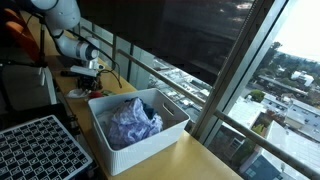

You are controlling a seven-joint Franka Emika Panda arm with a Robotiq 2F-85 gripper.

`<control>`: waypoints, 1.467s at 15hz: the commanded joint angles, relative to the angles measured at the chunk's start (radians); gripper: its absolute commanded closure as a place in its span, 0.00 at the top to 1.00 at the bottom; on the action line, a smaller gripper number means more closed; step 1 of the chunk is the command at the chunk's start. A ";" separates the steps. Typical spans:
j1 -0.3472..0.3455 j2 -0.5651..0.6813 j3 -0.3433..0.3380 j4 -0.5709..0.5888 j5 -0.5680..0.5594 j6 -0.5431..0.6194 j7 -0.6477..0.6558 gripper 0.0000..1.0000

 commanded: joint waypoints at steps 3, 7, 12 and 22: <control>-0.020 -0.075 -0.015 -0.003 0.017 -0.010 -0.050 0.00; -0.044 -0.193 -0.048 -0.003 -0.003 -0.035 -0.058 0.00; -0.088 -0.425 -0.089 -0.105 -0.003 -0.039 -0.014 0.00; -0.286 -0.621 -0.208 -0.359 -0.034 0.073 0.032 0.00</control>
